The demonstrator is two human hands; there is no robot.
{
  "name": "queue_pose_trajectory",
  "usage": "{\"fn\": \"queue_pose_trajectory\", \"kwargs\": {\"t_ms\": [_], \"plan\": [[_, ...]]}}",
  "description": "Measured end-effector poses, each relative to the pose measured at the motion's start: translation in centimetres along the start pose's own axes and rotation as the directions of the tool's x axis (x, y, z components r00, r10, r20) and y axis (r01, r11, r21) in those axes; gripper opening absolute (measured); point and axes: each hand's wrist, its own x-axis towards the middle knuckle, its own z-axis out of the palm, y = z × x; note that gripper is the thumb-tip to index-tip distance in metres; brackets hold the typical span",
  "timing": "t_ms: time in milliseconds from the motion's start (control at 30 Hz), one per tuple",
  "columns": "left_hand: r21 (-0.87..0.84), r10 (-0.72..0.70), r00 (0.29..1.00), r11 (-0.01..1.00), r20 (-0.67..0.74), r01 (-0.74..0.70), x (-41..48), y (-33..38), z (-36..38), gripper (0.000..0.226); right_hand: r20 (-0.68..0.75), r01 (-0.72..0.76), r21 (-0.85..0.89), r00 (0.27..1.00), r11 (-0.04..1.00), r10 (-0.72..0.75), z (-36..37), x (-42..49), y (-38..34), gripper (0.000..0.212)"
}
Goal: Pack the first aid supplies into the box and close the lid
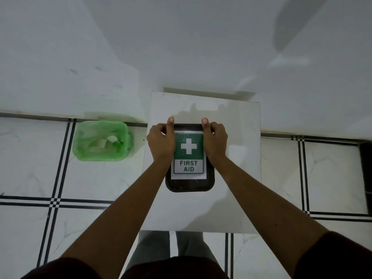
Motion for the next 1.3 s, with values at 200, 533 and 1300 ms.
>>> {"fn": "queue_pose_trajectory", "kwargs": {"t_ms": [200,533,1300], "plan": [[0.069,0.071,0.984,0.994,0.166,-0.083,-1.9,1.0,-1.7,0.047,-0.005,0.053,-0.193,0.998,0.980,-0.055,-0.9,-1.9,-1.1,0.041],[0.455,0.316,0.834,0.723,0.452,-0.520,-7.4,-2.7,-4.8,0.063,0.218,0.435,-0.509,0.900,0.743,-0.378,-1.5,-8.4,3.7,0.063],[0.429,0.307,0.818,0.732,0.486,-0.529,-6.3,1.0,-5.7,0.059,0.166,0.406,-0.530,0.911,0.744,-0.379,-4.2,-8.1,0.5,0.061]]}}
